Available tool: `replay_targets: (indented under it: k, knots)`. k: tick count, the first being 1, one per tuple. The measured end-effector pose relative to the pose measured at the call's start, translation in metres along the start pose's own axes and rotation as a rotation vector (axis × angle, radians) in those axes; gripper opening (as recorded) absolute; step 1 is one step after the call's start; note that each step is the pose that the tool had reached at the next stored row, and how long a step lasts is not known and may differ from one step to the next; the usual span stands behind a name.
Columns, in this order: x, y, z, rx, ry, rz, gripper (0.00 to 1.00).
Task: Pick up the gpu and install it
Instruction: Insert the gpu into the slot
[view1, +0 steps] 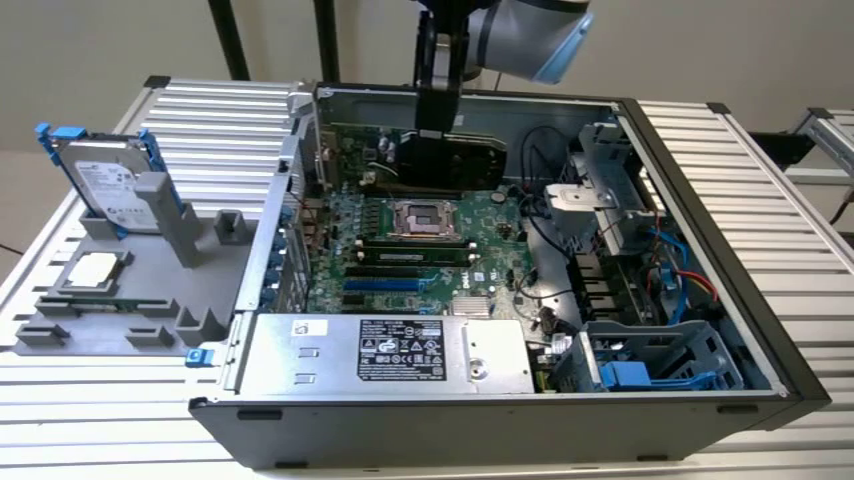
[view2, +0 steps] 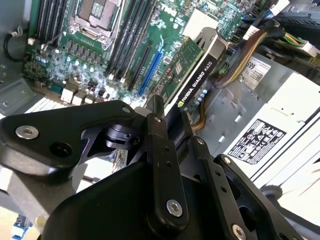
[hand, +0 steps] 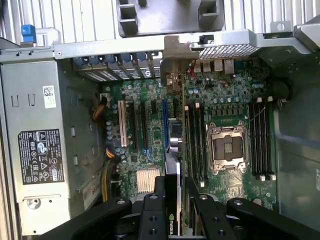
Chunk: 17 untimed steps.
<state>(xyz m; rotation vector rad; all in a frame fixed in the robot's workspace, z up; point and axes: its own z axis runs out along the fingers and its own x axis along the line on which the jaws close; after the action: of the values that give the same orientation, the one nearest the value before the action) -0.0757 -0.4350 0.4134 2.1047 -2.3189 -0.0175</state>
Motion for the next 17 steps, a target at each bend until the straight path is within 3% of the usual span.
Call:
replay_targets:
  k: [17]
  knots:
    - [0.0,-0.0003,0.0037,0.0,0.0,0.0,0.0]
